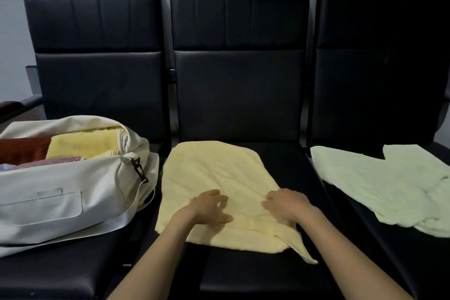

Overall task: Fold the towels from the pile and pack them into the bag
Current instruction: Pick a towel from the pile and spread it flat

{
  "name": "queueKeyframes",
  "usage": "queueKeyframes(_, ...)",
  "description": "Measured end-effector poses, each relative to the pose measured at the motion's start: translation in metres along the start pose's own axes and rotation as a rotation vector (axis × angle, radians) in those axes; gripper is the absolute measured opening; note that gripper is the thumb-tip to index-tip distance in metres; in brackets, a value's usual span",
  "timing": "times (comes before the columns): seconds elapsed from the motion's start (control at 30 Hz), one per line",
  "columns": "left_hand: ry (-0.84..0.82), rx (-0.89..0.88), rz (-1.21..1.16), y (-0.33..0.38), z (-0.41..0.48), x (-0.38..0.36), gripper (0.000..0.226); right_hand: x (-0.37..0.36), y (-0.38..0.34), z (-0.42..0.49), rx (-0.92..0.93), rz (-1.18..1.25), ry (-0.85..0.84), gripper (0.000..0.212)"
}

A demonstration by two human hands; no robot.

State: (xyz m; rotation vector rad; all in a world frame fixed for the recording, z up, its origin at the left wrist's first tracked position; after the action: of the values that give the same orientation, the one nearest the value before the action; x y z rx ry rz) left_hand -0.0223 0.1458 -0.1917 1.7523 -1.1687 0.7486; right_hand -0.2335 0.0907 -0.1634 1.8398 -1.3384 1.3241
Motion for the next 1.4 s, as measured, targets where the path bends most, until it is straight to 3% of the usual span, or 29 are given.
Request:
queueKeyframes(0.1,0.005,-0.091,-0.119,0.011,-0.005,0.004,0.054,0.005,0.007,0.003,-0.094,-0.055,0.043,0.028)
queueKeyframes(0.2,0.245,-0.081,-0.334,0.009,-0.004,0.014,0.038,0.008,0.010,0.005,-0.169,0.000,0.208,0.038)
queueKeyframes(0.3,0.419,0.050,-0.052,-0.004,0.004,0.016,0.045,-0.002,0.011,0.009,-0.068,0.134,0.336,0.023)
queueKeyframes(0.37,0.407,0.092,0.067,-0.011,0.011,0.013,0.038,-0.012,0.010,0.012,0.055,0.192,0.237,0.039)
queueKeyframes(0.47,0.379,0.071,0.022,-0.009,0.012,0.012,0.020,-0.019,0.007,0.012,0.107,0.149,0.097,0.048)
queueKeyframes(0.53,0.338,0.104,0.000,-0.005,0.008,0.014,0.024,-0.014,0.009,0.014,0.053,0.125,0.149,0.045)
queueKeyframes(0.6,0.346,0.146,-0.010,-0.005,0.007,0.015,0.024,-0.003,0.014,0.019,-0.044,-0.009,0.205,0.029)
queueKeyframes(0.7,0.414,0.166,-0.019,-0.008,0.005,0.018,0.028,0.004,0.020,0.017,-0.215,0.069,0.151,0.042)
queueKeyframes(0.83,0.446,0.166,-0.004,-0.015,0.007,0.021,0.045,-0.004,0.020,0.021,-0.179,0.164,0.273,0.028)
queueKeyframes(0.93,0.383,0.084,-0.089,-0.016,0.013,0.017,0.016,-0.010,0.015,0.026,-0.098,0.280,0.254,0.052)
queueKeyframes(0.97,0.317,0.033,-0.190,-0.015,0.013,0.015,0.008,-0.010,0.015,0.028,-0.091,0.266,0.229,0.047)
queueKeyframes(1.03,0.126,-0.058,-0.358,-0.007,0.007,0.016,0.011,-0.006,0.019,0.030,-0.086,0.276,0.190,0.016)
queueKeyframes(1.13,-0.091,-0.111,-0.394,0.005,-0.008,0.019,0.022,0.008,0.035,0.025,-0.162,0.222,-0.117,0.025)
queueKeyframes(1.2,-0.129,-0.138,-0.419,0.007,-0.010,0.016,0.020,0.014,0.042,0.017,-0.227,0.211,-0.232,0.025)
queueKeyframes(1.27,0.010,-0.156,-0.476,0.004,-0.001,0.014,0.013,0.021,0.042,0.019,-0.241,0.272,-0.011,0.026)
queueKeyframes(1.33,0.373,-0.083,-0.416,-0.004,0.006,0.023,0.016,0.022,0.034,0.025,-0.206,0.445,0.344,0.021)
queueKeyframes(1.37,0.526,-0.023,-0.367,-0.008,0.008,0.027,0.024,0.020,0.028,0.028,-0.159,0.546,0.414,0.024)
queueKeyframes(1.4,0.590,0.048,-0.313,-0.012,0.010,0.029,0.034,0.014,0.020,0.030,-0.103,0.589,0.373,0.038)
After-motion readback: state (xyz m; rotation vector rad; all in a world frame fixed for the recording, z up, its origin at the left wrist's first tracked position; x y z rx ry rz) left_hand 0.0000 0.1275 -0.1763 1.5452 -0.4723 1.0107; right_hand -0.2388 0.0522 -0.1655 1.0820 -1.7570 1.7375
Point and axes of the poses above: each hand's wrist, its own z-axis towards the middle knuckle, its own x-axis out of the back of the hand, y = z × x, the point moved 3 cm from there along z, towards the middle knuckle, and after that the axes turned 4 degrees about -y, right-handed, at the moved point
